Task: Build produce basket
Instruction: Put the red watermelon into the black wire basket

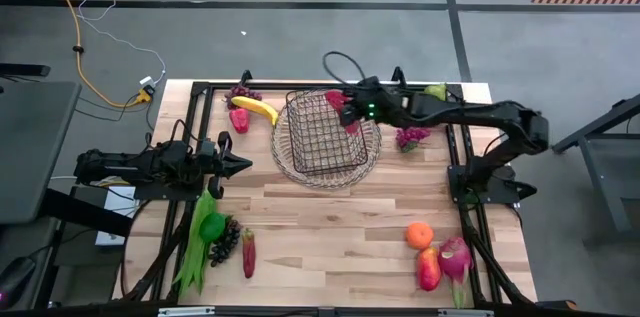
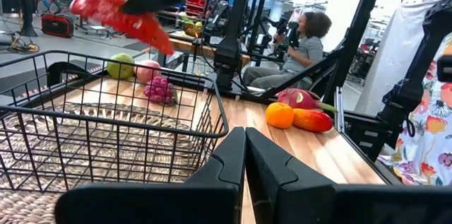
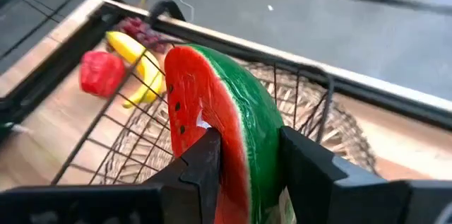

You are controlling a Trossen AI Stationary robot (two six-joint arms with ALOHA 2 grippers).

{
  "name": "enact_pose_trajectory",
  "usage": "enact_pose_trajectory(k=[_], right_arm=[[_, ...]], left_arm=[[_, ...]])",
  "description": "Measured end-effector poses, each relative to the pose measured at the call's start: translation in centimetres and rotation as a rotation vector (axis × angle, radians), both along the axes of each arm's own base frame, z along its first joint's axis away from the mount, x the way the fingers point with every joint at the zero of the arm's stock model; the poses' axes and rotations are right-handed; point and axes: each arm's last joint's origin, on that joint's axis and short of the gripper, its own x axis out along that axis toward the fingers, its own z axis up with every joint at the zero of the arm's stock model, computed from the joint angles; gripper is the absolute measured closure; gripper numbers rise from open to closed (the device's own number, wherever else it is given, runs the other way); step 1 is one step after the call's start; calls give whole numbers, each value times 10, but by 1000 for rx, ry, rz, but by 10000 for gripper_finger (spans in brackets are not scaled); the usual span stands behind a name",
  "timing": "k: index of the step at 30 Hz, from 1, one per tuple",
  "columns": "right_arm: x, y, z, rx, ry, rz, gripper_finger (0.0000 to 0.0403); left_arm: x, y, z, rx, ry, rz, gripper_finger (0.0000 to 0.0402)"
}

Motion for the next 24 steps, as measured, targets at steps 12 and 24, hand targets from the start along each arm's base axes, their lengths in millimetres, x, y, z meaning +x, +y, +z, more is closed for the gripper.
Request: enact_pose_trajectory(k=[12, 24], right_arm=[[34, -20, -55, 98, 59, -142, 284], [39, -20, -59, 94, 48, -136, 267]], left_arm=[[0, 0, 0, 0, 0, 0, 401], [0, 0, 0, 0, 0, 0, 401]])
